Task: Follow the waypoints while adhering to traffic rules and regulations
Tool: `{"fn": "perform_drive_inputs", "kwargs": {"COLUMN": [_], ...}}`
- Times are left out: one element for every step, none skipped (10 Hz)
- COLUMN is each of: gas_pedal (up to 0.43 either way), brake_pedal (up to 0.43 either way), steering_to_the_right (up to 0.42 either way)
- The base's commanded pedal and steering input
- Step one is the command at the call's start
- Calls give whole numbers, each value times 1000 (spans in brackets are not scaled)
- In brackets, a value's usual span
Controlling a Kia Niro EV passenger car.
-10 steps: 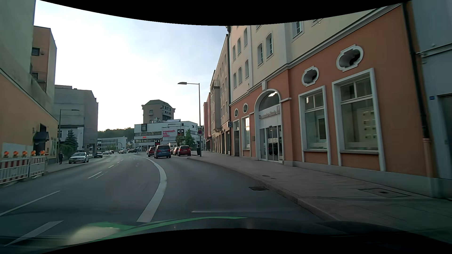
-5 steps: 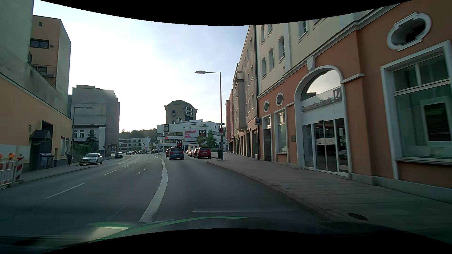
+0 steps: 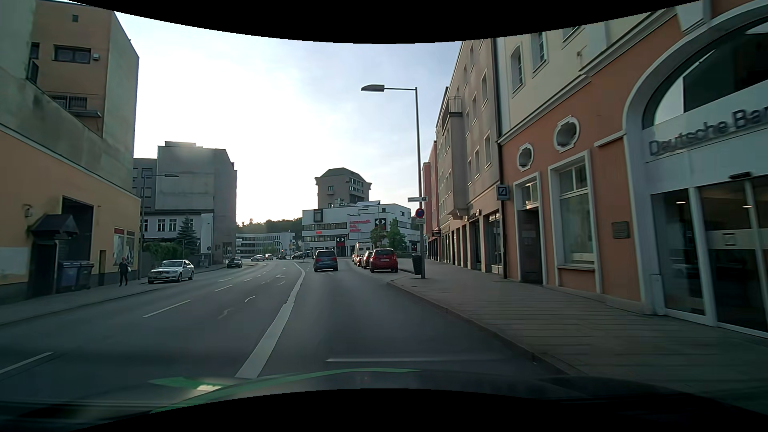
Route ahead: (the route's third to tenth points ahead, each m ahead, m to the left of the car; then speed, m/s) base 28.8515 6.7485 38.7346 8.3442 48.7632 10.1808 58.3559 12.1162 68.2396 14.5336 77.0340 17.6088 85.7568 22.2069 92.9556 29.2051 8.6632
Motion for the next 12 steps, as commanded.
{"fn": "perform_drive_inputs", "kwargs": {"gas_pedal": [150, 150, 150, 150, 150, 150, 150, 150, 150, 150, 150, 150], "brake_pedal": [0, 0, 0, 0, 0, 0, 0, 0, 0, 0, 0, 0], "steering_to_the_right": [-98, -89, -79, -70, -61, -54, -54, -52, -48, -43, -37, -30]}}
